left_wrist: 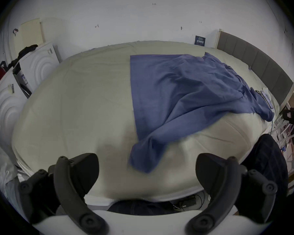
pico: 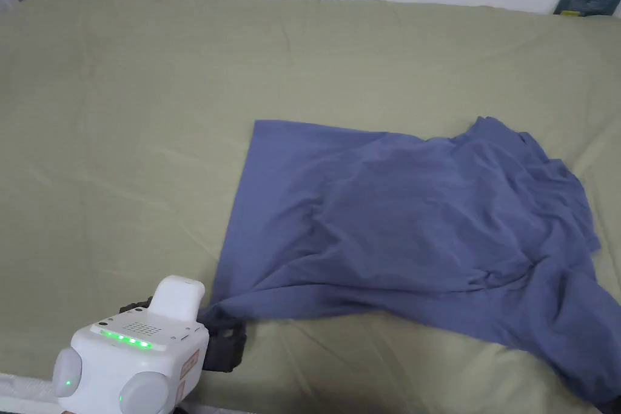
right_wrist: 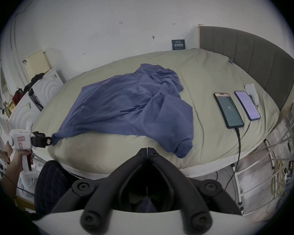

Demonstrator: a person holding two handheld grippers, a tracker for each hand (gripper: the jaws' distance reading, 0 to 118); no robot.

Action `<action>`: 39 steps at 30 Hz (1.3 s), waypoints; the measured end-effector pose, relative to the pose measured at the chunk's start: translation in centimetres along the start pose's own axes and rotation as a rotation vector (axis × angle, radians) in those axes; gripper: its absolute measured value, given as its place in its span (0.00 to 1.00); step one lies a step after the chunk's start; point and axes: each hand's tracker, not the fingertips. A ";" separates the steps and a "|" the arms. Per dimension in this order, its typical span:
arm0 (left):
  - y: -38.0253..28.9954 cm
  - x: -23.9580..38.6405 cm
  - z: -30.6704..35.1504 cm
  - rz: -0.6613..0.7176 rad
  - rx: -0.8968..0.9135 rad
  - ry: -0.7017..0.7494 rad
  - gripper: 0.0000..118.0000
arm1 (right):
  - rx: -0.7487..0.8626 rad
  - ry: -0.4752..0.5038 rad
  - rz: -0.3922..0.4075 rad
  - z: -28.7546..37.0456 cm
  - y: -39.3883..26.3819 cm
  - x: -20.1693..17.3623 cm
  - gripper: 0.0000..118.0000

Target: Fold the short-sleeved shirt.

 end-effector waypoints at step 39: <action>20.1 -3.5 -10.2 0.194 -0.024 -0.074 0.00 | -0.274 0.049 -0.064 -20.7 24.8 6.3 0.06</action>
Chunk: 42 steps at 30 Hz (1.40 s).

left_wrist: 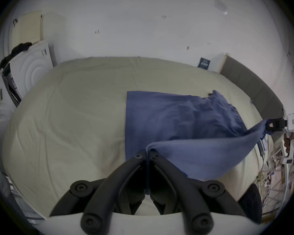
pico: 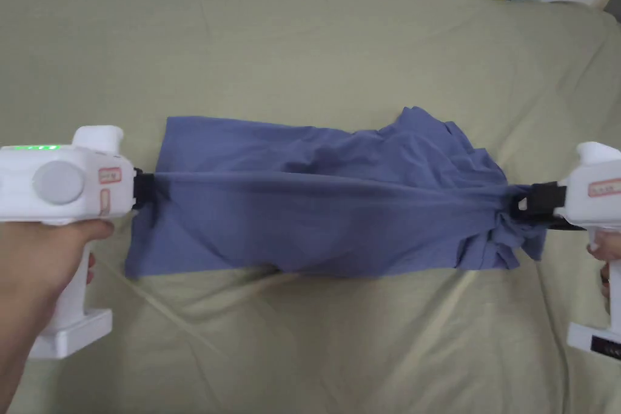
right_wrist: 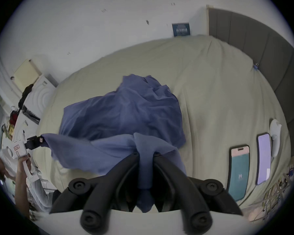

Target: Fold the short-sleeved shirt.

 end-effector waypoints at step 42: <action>-10.5 1.6 -1.2 -0.181 0.089 0.120 0.46 | 0.285 -0.085 0.200 7.6 -21.9 -7.6 0.00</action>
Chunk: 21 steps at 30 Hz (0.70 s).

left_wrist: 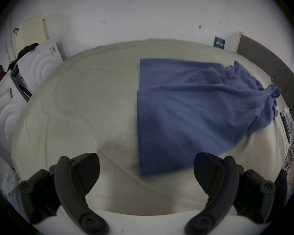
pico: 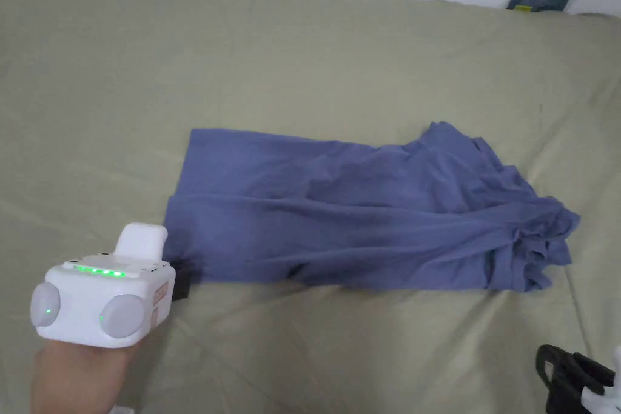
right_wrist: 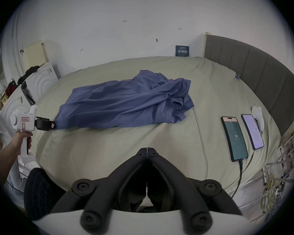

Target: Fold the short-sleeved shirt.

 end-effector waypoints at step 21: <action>1.0 -1.7 -0.4 0.016 -0.034 -0.021 0.06 | -0.201 -0.089 0.081 -17.3 8.5 6.7 0.07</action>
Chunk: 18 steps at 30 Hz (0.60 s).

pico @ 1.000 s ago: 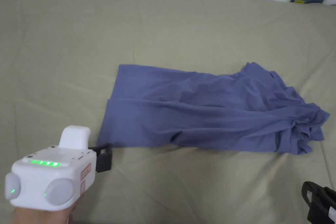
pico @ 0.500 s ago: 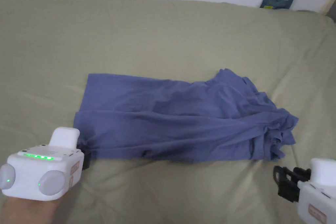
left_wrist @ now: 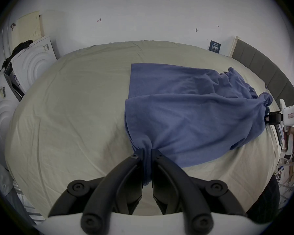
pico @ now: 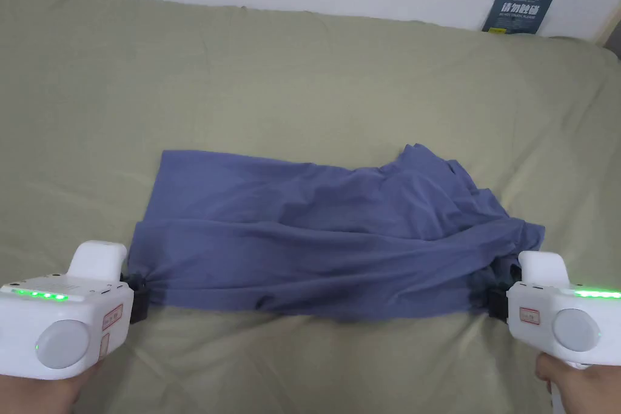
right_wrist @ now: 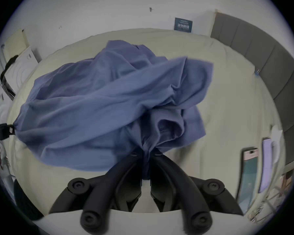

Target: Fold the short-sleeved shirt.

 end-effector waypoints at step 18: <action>1.4 -0.8 15.5 -0.135 0.103 0.002 0.05 | 0.028 0.205 -0.123 16.8 -3.2 2.6 0.07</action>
